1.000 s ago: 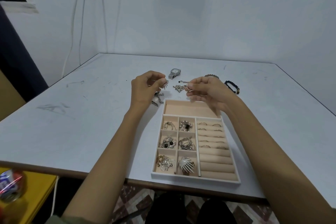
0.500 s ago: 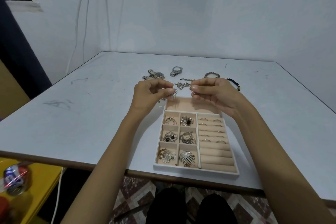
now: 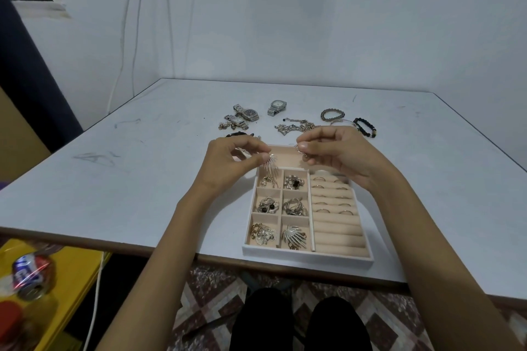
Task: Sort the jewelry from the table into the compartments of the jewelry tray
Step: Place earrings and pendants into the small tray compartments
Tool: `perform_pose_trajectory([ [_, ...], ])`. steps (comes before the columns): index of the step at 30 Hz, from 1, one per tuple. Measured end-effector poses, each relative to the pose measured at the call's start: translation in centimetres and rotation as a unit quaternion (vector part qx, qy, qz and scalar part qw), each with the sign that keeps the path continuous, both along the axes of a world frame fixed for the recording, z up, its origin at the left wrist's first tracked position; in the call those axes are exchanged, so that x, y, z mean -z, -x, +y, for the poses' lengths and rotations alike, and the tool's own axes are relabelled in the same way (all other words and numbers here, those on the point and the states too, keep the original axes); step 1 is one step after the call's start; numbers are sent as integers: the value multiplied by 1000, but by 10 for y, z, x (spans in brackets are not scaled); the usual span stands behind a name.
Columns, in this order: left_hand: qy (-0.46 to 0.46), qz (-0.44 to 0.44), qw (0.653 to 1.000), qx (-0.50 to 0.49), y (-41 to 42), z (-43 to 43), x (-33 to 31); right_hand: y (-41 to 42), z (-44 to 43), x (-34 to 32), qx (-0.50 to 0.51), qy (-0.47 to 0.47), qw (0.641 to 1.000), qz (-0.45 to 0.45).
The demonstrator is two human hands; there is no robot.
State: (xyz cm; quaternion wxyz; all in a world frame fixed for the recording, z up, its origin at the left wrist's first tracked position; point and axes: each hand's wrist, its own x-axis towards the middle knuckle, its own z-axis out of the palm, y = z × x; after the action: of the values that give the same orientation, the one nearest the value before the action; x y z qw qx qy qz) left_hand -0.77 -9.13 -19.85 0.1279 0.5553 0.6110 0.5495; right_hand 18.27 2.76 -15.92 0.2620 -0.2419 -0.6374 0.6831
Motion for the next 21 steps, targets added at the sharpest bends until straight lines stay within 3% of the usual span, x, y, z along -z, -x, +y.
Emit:
perform_pose_trajectory([
  [12,22,175,984,-11,4,4,13,-2,-5,1,-14,-41,998,-44],
  [21,34,212,976,-17,5,5,14,-2,-7,0,1,-81,993,-85],
])
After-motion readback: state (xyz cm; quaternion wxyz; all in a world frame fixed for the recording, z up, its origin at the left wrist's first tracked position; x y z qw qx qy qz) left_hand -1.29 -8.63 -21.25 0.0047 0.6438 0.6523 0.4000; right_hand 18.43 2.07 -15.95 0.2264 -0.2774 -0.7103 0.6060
